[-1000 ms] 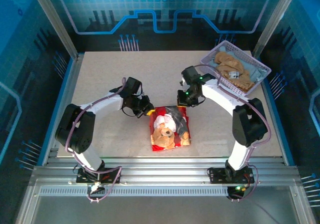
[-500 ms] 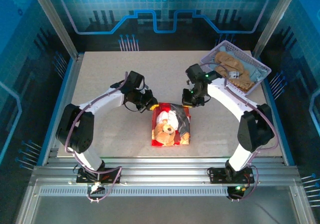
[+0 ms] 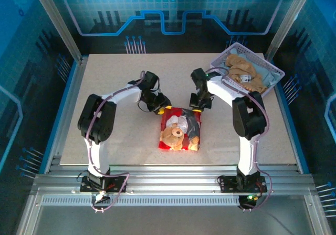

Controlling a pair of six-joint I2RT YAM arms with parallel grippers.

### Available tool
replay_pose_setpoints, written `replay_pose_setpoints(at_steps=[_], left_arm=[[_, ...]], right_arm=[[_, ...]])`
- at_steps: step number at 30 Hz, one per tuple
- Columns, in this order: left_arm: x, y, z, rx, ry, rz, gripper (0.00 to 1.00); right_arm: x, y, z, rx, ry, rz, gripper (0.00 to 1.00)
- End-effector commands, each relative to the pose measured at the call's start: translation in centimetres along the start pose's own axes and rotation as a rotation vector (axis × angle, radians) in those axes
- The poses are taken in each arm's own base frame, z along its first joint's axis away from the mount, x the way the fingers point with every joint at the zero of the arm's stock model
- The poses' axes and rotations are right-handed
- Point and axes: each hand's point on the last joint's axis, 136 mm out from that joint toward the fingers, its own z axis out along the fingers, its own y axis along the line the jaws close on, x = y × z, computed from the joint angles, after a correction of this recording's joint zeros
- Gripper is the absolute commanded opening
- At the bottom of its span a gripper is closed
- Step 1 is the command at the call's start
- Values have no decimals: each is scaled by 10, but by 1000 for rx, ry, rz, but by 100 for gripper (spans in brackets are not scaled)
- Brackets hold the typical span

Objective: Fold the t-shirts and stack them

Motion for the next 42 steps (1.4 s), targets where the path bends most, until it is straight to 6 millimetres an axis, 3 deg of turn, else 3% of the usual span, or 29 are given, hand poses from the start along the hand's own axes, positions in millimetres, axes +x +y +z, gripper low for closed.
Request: replay_pose_setpoints(at_steps=[1, 5, 7, 10, 12, 15, 17, 22, 26, 30, 33, 37, 40, 42], left_arm=[[-7, 4, -19, -70, -66, 37, 49], [2, 0, -56, -93, -147, 68, 52], [11, -5, -68, -57, -151, 69, 50], [22, -8, -68, -6, -119, 39, 45], [23, -10, -60, 25, -98, 10, 39], [18, -19, -43, 70, -73, -21, 32], [13, -28, -32, 95, -62, -30, 29], [4, -36, -3, 91, -33, -25, 28], [-3, -10, 23, -7, -18, -41, 25], [-9, 7, 36, -68, -23, -29, 25], [-13, 4, 23, -89, -62, -9, 28], [-4, -4, -28, -107, -171, -19, 46], [32, -4, -56, -41, -157, -145, 49], [68, 5, -56, 23, -87, -281, 50]], right_arm=[[-12, -13, -3, 37, -15, 52, 5], [-14, -17, -33, 43, -95, 44, 31], [-9, -22, -52, 35, -137, 46, 39], [10, -20, -69, -6, -159, 52, 41], [27, -5, -70, -95, -140, 55, 37], [55, 22, -55, -218, -60, 86, 28], [69, 28, -36, -265, 8, 142, 25], [81, 4, 8, -214, 89, 212, 24], [85, -22, 35, -118, 142, 202, 23], [92, -32, 55, -72, 209, 178, 24], [89, -34, 56, -63, 200, 168, 24], [82, -33, 53, -82, 193, 187, 25], [75, -24, 54, -136, 206, 223, 25], [71, -20, 54, -153, 221, 253, 25]])
